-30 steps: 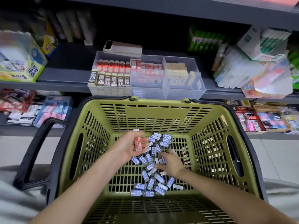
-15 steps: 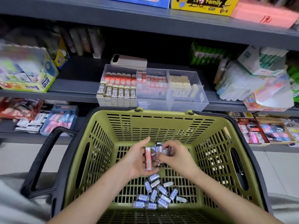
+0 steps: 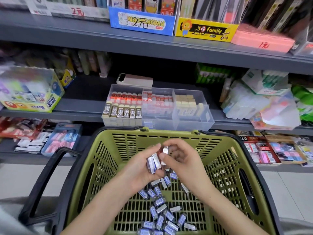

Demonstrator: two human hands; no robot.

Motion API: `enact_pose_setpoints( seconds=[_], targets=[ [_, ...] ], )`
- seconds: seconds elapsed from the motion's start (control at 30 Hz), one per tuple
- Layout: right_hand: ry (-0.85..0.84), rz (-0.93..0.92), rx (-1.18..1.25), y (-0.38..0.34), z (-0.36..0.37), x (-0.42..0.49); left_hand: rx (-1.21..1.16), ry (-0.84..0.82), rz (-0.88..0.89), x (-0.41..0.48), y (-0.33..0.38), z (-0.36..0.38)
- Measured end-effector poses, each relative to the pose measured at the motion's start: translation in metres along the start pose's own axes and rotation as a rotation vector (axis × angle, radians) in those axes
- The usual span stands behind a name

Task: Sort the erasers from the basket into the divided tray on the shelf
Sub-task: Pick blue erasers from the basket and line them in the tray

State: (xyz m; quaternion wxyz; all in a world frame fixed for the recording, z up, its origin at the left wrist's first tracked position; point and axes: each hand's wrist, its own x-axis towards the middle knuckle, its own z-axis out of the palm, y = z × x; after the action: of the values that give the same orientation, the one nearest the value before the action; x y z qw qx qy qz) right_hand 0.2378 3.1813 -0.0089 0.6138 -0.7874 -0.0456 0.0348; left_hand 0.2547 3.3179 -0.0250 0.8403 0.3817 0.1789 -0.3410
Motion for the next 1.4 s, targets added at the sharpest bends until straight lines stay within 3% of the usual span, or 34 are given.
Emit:
enact_pose_setpoints(
  seconds=[0.17,0.3,0.43,0.5,0.6,0.7,0.8,1.03,1.3,1.4],
  targets=[
    [-0.034,0.15,0.251,-0.013,-0.008,0.017,0.057,0.001,0.058,0.0,0.019,0.005],
    [-0.028,0.131,0.383,-0.03,-0.023,0.047,0.063,0.022,0.133,-0.002,0.047,-0.002],
    [-0.047,0.115,0.465,-0.041,-0.028,0.093,-0.121,-0.026,0.191,-0.002,0.078,-0.013],
    [-0.049,0.112,0.345,-0.041,-0.024,0.115,-0.184,-0.047,0.24,-0.001,0.091,-0.017],
    [-0.03,0.076,-0.144,-0.036,-0.018,0.144,-0.205,-0.059,0.353,0.001,0.103,-0.024],
    [-0.116,0.066,-0.593,-0.029,-0.012,0.164,-0.247,-0.088,0.439,0.003,0.104,-0.038],
    [-0.197,0.046,-0.783,-0.021,-0.004,0.173,-0.242,-0.102,0.465,0.005,0.1,-0.049],
    [-0.142,-0.001,-0.857,-0.007,0.014,0.172,-0.23,-0.081,0.435,0.011,0.095,-0.048],
    [-0.335,0.105,-1.06,-0.01,0.016,0.184,-0.236,-0.046,0.403,0.016,0.09,-0.047],
    [-0.363,0.127,-0.83,-0.005,0.015,0.185,-0.28,-0.064,0.401,0.017,0.091,-0.047]
  ],
)
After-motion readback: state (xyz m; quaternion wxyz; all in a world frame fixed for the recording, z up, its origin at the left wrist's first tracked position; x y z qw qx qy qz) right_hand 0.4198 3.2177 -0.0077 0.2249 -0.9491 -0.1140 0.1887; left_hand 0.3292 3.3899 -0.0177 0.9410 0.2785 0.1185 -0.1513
